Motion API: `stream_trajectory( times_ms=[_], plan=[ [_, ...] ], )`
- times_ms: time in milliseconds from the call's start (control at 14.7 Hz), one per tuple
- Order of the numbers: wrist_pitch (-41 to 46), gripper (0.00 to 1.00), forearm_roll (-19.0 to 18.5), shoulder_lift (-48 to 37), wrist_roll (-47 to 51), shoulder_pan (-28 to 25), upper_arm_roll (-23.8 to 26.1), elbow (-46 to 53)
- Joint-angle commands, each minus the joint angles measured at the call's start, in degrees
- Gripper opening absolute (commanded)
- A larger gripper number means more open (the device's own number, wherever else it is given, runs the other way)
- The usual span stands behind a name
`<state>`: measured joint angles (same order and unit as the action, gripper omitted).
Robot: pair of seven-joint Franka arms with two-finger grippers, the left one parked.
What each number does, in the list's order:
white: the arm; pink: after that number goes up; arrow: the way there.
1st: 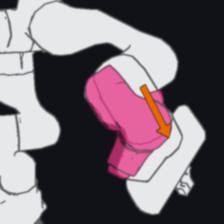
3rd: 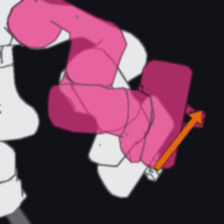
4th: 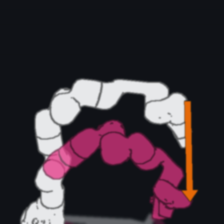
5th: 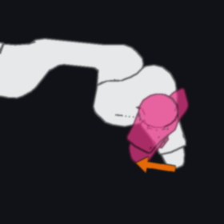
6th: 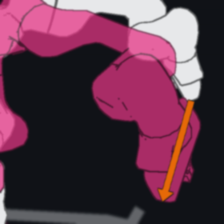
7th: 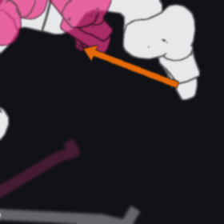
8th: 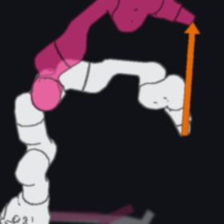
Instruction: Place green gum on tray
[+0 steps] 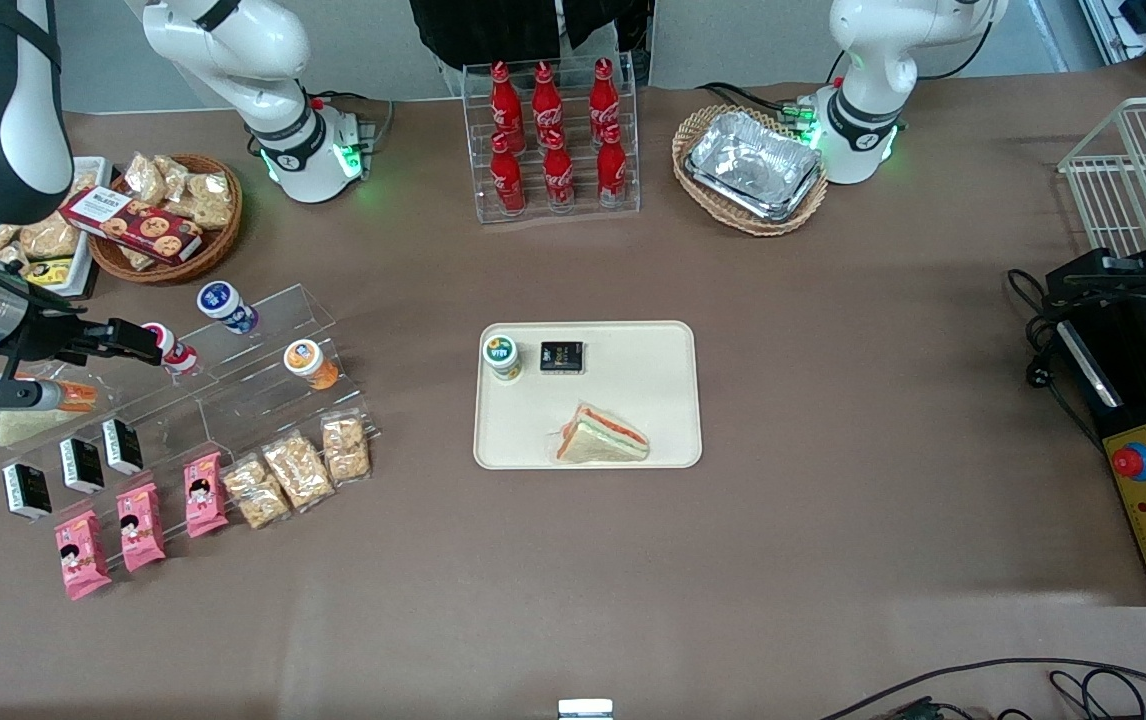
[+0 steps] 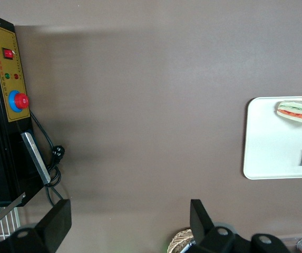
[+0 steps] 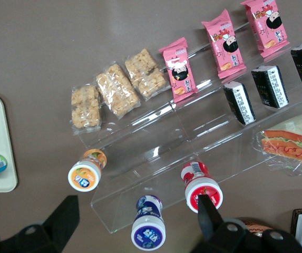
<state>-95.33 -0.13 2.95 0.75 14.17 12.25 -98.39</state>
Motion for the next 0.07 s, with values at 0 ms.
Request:
stream_trajectory(
  times_ms=[0],
  plan=[
    [3.39, 1.0, 1.36, 0.48, -0.31, 0.33, 0.5, 1.88]
  ],
)
